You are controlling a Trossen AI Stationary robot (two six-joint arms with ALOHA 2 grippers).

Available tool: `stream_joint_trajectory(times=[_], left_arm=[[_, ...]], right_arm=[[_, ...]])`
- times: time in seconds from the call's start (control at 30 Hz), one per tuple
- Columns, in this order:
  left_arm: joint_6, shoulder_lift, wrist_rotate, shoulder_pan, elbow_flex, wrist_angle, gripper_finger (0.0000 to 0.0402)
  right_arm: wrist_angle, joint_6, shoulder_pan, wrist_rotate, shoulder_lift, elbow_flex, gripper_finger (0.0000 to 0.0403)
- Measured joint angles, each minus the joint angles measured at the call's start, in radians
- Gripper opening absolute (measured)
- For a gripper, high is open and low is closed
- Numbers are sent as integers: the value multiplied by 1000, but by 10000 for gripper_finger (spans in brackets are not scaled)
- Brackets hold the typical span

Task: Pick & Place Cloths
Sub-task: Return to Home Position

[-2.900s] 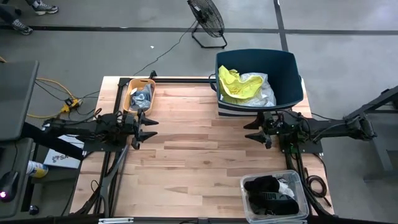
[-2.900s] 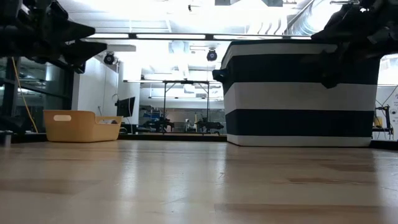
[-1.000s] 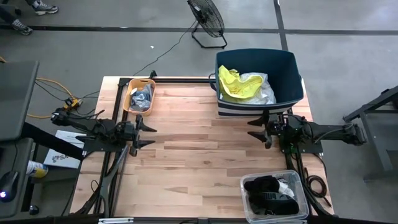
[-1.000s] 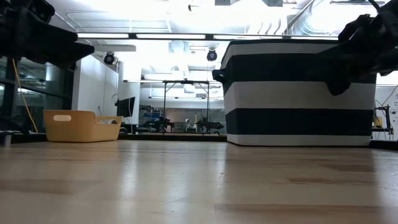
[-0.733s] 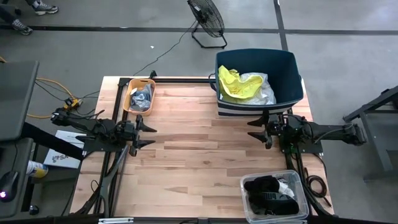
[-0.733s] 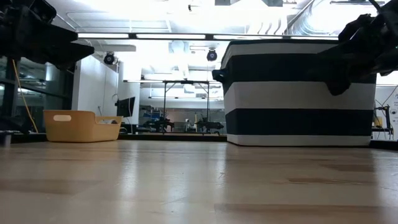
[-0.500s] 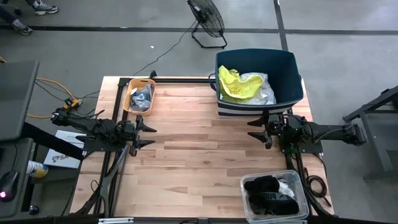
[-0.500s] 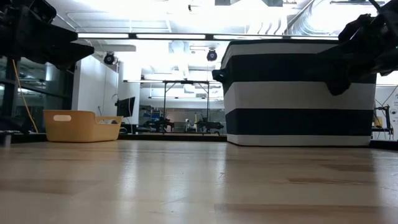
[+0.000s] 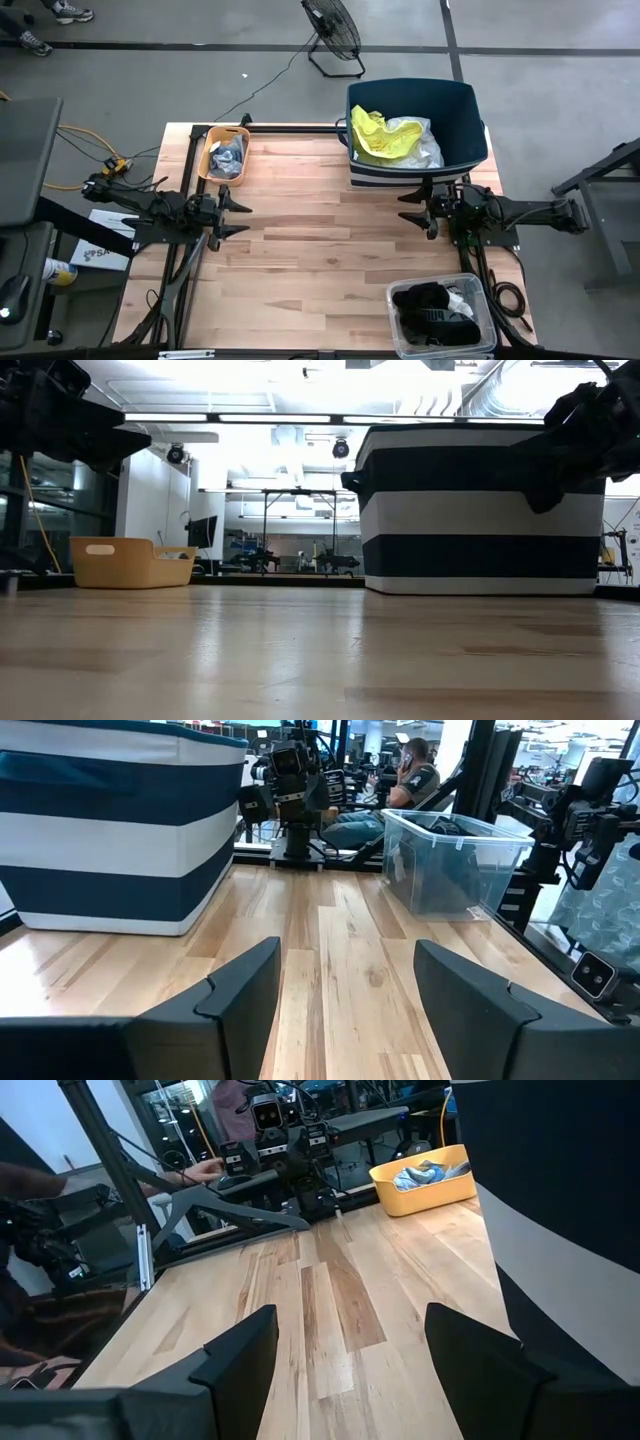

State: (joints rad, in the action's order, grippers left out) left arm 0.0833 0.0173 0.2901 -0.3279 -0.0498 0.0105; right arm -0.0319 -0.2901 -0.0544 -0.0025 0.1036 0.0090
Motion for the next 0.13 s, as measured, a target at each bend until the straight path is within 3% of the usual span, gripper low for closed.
stream_joint_trajectory(times=[0.13], left_arm=[[0, 0, 0, 0, 0, 0, 227]], right_arm=[[0, 0, 0, 0, 0, 0, 246]])
